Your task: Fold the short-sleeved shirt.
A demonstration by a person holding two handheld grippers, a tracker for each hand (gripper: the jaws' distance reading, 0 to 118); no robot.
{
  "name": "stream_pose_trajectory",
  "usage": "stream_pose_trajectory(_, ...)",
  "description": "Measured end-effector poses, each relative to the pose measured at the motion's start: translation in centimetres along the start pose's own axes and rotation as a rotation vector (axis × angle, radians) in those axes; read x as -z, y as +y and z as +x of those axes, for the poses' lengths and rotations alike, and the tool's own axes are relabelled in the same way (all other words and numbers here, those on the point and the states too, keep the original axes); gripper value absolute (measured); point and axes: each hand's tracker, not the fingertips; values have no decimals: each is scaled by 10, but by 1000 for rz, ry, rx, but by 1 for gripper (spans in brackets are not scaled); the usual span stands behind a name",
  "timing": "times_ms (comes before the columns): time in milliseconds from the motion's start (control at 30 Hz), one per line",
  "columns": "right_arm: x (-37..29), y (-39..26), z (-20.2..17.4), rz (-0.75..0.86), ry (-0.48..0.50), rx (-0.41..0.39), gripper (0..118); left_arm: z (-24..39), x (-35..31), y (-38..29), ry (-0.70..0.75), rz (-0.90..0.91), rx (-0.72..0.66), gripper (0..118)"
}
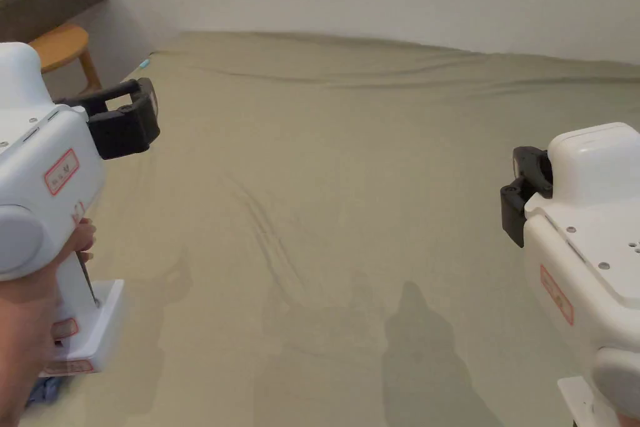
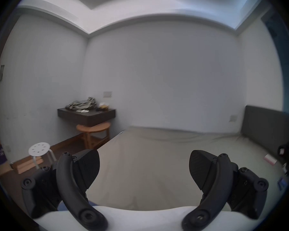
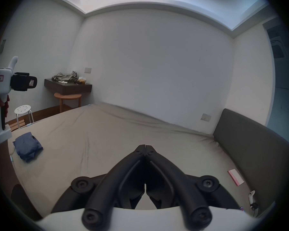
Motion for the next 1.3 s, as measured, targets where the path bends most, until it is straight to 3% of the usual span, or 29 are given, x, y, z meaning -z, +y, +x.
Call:
stream_pose_trajectory(100,-20,9,17,42,-23,-30,0,63,-24,-1,-94,30,-16,105)
stream_pose_trajectory(133,-26,11,22,54,-28,-32,0,83,-33,-5,-164,25,-25,97)
stream_pose_trajectory(167,-31,11,26,61,-30,-30,0,104,-41,-9,-213,17,-18,82)
stream_pose_trajectory(233,-41,10,32,72,-33,-23,0,137,-52,-21,-224,12,44,28)
stream_pose_trajectory(267,-46,9,35,78,-31,-20,0,155,-60,-27,-214,31,94,11)
stream_pose_trajectory(300,-50,6,37,81,-32,-21,0,169,-66,-32,-210,47,136,3)
stream_pose_trajectory(433,-68,-8,40,100,-71,-56,0,202,-89,-44,-218,63,160,1)
stream_pose_trajectory(733,-78,-29,54,73,-74,16,0,219,-100,-54,-221,75,245,1)
stream_pose_trajectory(833,-79,-30,54,80,-77,18,0,217,-99,-55,-142,121,310,1)
stream_pose_trajectory(1300,-73,-35,44,88,-95,28,0,201,-96,-54,-162,79,252,1)
